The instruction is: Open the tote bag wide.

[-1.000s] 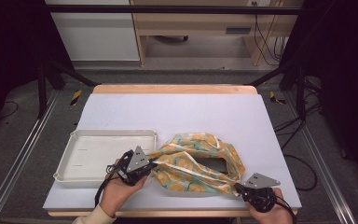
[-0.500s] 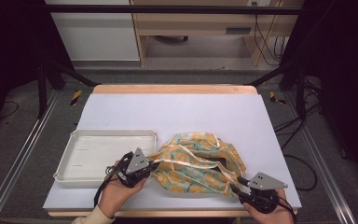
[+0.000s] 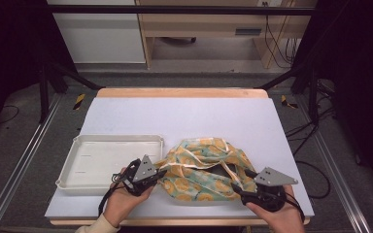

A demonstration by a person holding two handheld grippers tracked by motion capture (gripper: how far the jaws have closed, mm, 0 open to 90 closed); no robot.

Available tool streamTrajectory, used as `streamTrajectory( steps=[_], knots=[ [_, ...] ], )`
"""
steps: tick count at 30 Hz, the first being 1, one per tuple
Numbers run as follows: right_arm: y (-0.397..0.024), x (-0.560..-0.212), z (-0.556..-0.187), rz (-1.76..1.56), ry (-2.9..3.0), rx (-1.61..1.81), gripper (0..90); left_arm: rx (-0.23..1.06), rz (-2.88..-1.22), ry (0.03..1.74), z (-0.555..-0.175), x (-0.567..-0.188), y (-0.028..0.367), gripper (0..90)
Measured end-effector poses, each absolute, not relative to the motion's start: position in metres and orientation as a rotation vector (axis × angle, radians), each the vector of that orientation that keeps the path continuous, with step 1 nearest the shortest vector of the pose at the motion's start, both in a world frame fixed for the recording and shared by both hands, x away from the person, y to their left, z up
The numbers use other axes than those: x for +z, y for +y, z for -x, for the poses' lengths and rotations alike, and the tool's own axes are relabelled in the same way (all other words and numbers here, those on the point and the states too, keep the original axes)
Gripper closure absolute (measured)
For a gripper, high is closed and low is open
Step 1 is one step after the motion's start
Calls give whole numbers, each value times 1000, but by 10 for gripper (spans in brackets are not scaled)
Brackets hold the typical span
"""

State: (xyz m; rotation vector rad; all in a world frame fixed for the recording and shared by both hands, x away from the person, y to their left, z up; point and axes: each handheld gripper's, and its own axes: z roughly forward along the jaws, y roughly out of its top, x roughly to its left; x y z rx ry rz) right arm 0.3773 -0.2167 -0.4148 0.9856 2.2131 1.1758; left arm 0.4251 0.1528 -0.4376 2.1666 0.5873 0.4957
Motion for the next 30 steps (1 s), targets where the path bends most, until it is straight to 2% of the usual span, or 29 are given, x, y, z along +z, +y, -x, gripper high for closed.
streamTrajectory(
  steps=[5,6,7,8,9,10,13,14,24,30],
  knots=[
    [-194,-404,-407,-953,2288,1121,427,491,-2173,582,-425,-438,153,879],
    [-185,-405,-420,-953,2323,1085,487,489,-2173,582,-425,-438,152,879],
    [-185,-405,-420,-953,2323,1085,487,487,-2173,581,-426,-438,152,879],
    [-179,-409,-432,-977,2360,1047,605,485,-2174,579,-426,-437,152,880],
    [-179,-409,-432,-977,2360,1047,605,485,-2174,579,-426,-437,152,880],
    [-176,-411,-436,-989,2371,1029,650,486,-2174,577,-426,-437,152,880],
    [-174,-415,-444,-1016,2369,1032,874,483,-2171,579,-428,-435,151,880],
    [-175,-414,-443,-1011,2359,1045,892,486,-2171,580,-430,-435,150,881],
    [-176,-400,-400,-821,2342,1324,900,498,-2121,604,-459,-414,139,882],
    [-165,-417,-382,-721,2463,1350,900,598,-2112,595,-487,-391,123,884]
  ],
)
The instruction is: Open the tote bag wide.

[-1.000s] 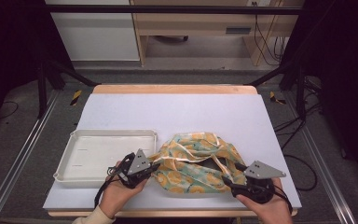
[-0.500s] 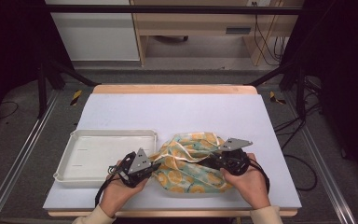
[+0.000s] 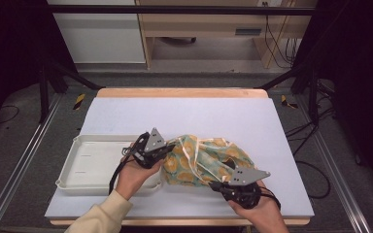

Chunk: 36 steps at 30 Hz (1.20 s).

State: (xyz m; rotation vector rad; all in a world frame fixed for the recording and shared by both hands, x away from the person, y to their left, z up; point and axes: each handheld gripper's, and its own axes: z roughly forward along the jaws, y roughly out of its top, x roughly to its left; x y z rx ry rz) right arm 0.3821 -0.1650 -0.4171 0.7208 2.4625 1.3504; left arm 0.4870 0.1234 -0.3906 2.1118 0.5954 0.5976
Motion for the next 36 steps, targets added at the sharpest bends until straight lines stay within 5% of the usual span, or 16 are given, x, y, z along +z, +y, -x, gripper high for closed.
streamTrajectory(
  steps=[12,14,16,20,27,36],
  knots=[
    [-170,-457,-395,-893,2489,1053,898,583,-2020,569,-468,-381,136,885],
    [-170,-454,-391,-877,2474,1100,820,582,-2016,557,-456,-386,141,885],
    [-167,-445,-381,-830,2478,1151,639,601,-2026,538,-440,-397,149,885],
    [-163,-432,-368,-774,2462,1189,526,605,-2056,525,-431,-408,156,884],
    [-161,-408,-363,-728,2388,1245,452,596,-2058,524,-429,-413,160,882],
    [-155,-403,-415,-771,2411,1153,411,595,-2019,522,-428,-399,168,886]
  ],
)
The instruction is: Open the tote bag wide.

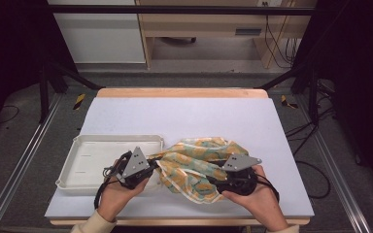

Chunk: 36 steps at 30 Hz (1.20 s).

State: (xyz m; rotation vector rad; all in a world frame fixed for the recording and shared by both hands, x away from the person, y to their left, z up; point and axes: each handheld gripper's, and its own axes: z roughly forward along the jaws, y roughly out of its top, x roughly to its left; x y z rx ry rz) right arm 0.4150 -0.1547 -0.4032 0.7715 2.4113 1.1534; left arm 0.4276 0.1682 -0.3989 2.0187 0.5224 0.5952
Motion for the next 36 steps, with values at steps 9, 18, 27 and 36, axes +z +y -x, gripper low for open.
streamTrajectory(
  steps=[9,18,27,36],
  knots=[
    [-151,-409,-434,-808,2454,1183,343,587,-2033,507,-421,-398,174,888],
    [-144,-410,-436,-769,2545,1153,777,555,-2043,504,-419,-399,175,881],
    [-151,-420,-419,-831,2423,1088,898,548,-2043,542,-412,-402,188,607],
    [-155,-426,-403,-781,2394,1122,897,584,-2008,591,-426,-376,204,578]
  ],
)
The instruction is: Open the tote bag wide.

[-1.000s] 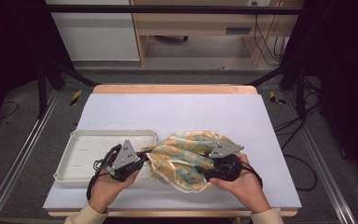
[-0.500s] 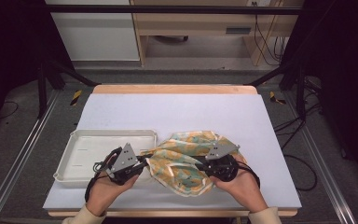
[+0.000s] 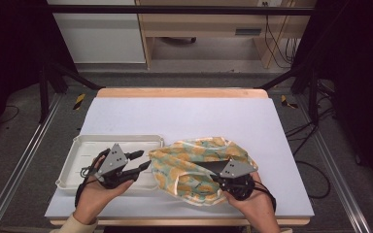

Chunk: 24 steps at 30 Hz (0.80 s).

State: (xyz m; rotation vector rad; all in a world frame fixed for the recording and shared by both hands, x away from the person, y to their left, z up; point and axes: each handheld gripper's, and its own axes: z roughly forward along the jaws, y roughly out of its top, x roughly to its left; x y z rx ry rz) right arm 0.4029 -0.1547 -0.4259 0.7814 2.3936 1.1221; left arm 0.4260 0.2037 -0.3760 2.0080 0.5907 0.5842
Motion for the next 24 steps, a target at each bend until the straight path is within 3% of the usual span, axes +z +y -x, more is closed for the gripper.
streamTrajectory(
  steps=[4,9,16,24],
  knots=[
    [-154,-431,-397,-754,2418,1109,894,611,-2014,572,-440,-364,194,576],
    [-158,-438,-391,-742,2445,1106,892,570,-2091,512,-465,-362,165,498],
    [-157,-443,-378,-661,2502,1086,890,480,-2243,463,-496,-383,125,382],
    [-162,-450,-368,-634,2548,1069,883,398,-2355,409,-505,-398,111,287]
  ],
)
